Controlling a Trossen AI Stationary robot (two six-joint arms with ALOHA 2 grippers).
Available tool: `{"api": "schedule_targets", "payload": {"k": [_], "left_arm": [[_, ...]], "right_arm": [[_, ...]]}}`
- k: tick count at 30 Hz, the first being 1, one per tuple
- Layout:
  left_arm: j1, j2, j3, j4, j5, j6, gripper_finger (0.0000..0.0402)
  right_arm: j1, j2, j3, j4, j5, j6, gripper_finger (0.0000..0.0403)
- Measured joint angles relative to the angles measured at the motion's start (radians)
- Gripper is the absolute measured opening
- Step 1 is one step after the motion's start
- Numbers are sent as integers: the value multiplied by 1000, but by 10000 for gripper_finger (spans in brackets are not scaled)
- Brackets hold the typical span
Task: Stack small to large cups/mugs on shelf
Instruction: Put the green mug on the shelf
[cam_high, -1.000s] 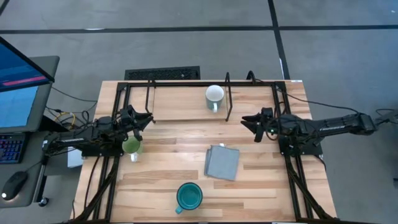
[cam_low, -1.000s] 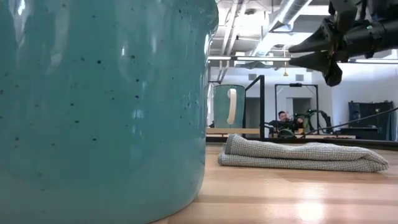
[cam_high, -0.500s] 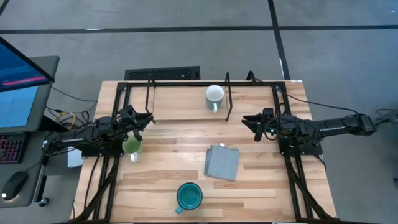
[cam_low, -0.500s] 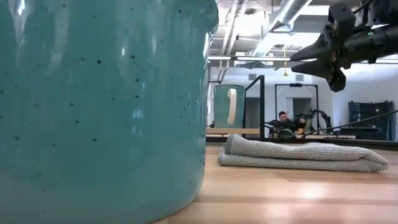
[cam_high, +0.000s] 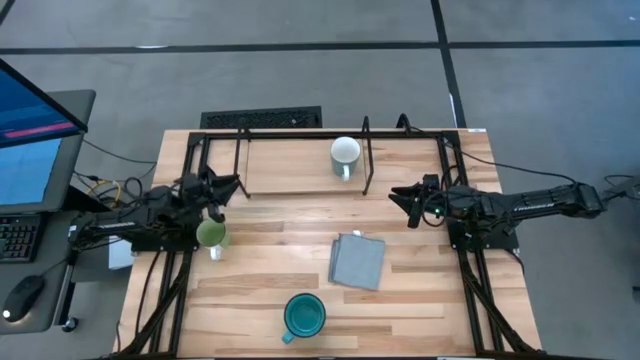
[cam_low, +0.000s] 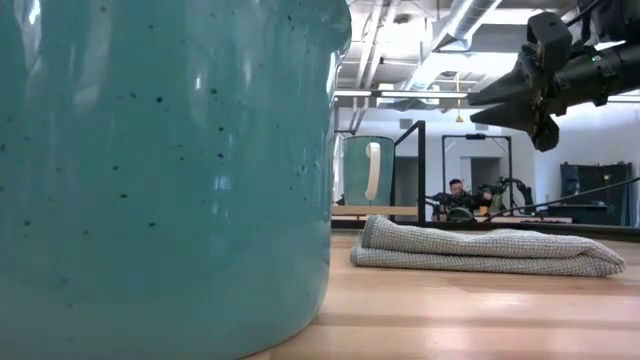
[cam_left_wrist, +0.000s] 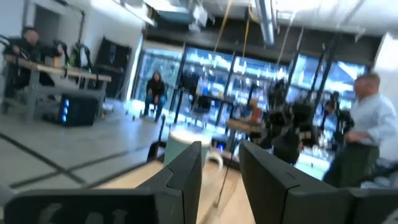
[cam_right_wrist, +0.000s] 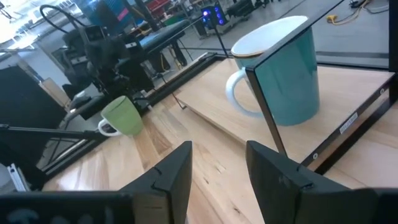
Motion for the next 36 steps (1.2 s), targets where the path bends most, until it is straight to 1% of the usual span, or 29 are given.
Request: {"api": "schedule_targets", "payload": {"k": [4, 7, 11, 14, 17, 18, 19, 21, 25, 30, 36], "left_arm": [[0, 0, 0, 62, -28, -6, 98], [0, 0, 0, 60, -28, 28, 98], [0, 0, 0, 57, -16, 31, 102], [0, 0, 0, 57, 10, 67, 114], [0, 0, 0, 56, 14, 85, 133], [0, 0, 0, 58, 13, 73, 140], [0, 0, 0, 60, 15, 29, 148], [0, 0, 0, 56, 46, -37, 163], [0, 0, 0, 53, 83, -58, 187], [0, 0, 0, 58, 77, -38, 199], [0, 0, 0, 55, 58, -9, 213]], "right_arm": [[0, 0, 0, 0, -1, 0, 173], [0, 0, 0, 0, -1, 0, 173], [0, 0, 0, 0, -2, 1, 173], [0, 0, 0, 0, -2, 1, 173], [0, 0, 0, 0, -2, 2, 173], [0, 0, 0, 0, -2, 10, 173], [0, 0, 0, 0, -1, 24, 173], [0, 0, 0, 0, 9, 53, 173], [0, 0, 0, 0, 47, 64, 173], [0, 0, 0, -1, 107, 103, 173], [0, 0, 0, 0, 109, 106, 173]]}}
